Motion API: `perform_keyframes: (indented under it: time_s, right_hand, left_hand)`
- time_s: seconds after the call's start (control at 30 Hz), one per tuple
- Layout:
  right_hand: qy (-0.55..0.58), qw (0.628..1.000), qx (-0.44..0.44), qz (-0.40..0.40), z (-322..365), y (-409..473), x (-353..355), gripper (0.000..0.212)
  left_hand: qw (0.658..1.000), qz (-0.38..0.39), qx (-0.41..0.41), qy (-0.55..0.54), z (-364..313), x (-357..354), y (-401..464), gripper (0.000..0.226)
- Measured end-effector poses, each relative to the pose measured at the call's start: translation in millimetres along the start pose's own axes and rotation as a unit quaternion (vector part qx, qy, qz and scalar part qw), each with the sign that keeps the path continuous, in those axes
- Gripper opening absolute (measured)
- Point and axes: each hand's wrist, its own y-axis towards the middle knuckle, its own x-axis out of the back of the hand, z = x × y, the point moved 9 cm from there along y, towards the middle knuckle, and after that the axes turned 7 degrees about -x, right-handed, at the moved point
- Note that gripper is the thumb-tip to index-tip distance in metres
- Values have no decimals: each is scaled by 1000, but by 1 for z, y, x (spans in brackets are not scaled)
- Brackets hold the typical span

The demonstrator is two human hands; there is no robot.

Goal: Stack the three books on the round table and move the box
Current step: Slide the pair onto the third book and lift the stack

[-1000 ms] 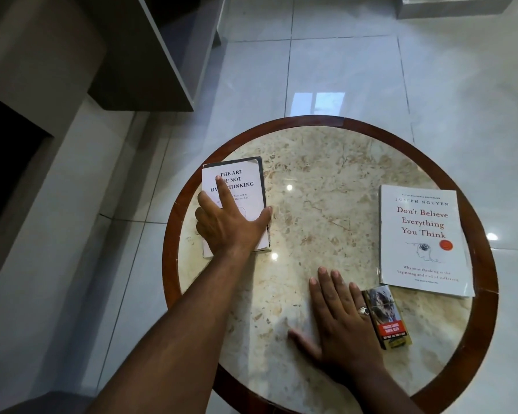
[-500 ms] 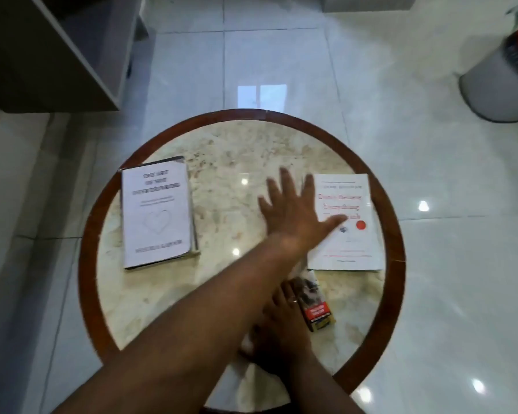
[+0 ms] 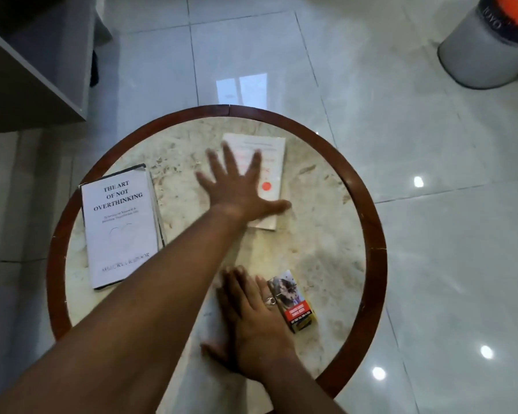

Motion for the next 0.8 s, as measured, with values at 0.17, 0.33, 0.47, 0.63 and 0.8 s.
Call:
perform_keyframes:
  time_s: [0.17, 0.33, 0.47, 0.63, 0.8]
  right_hand:
    - [-15, 998, 51, -17, 20, -4, 16, 92]
    - [-41, 998, 37, 18, 14, -3, 12, 94]
    - [-55, 998, 36, 15, 15, -3, 7, 94]
    - [-90, 995, 51, -8, 17, -2, 5, 94]
    - [-101, 993, 55, -13, 18, -4, 8, 96]
  left_hand:
    - [986, -14, 162, -42, 59, 8, -28, 139]
    - [974, -15, 212, -72, 63, 18, -33, 148]
    - [974, -56, 202, -88, 63, 33, -44, 148]
    - [956, -121, 214, -158, 115, 65, -69, 152]
    - [895, -152, 328, -260, 201, 58, -124, 149]
